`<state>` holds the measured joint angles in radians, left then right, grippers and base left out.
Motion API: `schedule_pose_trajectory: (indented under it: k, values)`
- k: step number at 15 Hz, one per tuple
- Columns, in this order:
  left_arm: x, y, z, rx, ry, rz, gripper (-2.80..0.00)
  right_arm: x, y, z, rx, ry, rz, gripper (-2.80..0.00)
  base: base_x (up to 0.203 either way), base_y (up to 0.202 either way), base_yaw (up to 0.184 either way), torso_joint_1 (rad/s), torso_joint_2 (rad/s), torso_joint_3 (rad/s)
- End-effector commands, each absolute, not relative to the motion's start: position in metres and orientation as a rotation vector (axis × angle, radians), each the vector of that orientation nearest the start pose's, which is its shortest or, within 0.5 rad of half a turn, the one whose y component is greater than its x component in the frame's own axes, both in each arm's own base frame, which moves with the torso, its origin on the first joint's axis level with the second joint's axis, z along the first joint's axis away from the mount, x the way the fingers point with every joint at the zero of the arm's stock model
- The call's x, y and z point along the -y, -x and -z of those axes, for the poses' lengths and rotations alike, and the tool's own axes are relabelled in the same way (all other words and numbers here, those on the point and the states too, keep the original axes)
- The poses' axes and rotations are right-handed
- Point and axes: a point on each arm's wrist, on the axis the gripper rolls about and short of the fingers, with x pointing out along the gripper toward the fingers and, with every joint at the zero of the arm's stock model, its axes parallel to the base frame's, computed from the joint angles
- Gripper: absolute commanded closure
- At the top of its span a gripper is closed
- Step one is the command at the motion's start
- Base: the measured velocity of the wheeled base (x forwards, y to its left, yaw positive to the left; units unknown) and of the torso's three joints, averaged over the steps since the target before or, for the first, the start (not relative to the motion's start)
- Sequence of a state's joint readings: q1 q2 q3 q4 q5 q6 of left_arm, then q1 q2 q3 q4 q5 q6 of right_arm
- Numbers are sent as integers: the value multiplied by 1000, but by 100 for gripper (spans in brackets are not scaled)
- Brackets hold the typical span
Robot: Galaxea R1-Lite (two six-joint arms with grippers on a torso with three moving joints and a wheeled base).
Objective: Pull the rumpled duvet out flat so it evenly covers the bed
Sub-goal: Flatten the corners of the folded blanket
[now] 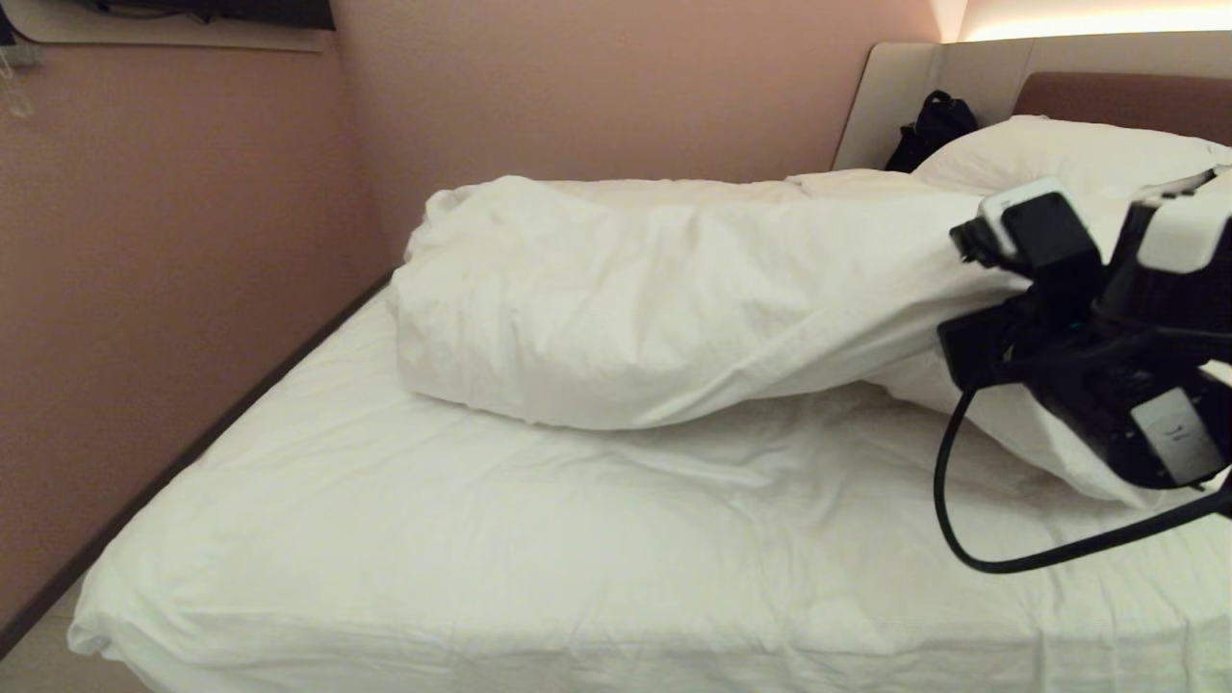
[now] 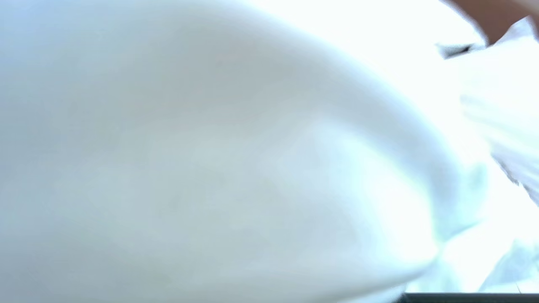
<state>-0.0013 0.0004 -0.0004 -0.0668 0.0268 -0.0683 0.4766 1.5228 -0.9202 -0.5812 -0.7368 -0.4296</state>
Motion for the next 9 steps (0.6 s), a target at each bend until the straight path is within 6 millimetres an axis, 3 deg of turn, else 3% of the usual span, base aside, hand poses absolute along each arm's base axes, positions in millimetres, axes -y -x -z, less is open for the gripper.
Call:
schedule_pose_trajectory:
  k: [1, 6, 9]
  values:
    - [-1, 23, -82, 68, 70, -25, 0, -105, -236, -290, -24, 406, 267, 0, 0, 0, 0, 0, 0, 0]
    - [-1, 23, -82, 68, 70, -25, 0, -97, -223, -340, 76, 333, 292, 0, 0, 0, 0, 0, 0, 0]
    - [-1, 23, -82, 68, 70, -25, 0, -91, -211, -353, 109, 310, 302, 0, 0, 0, 0, 0, 0, 0]
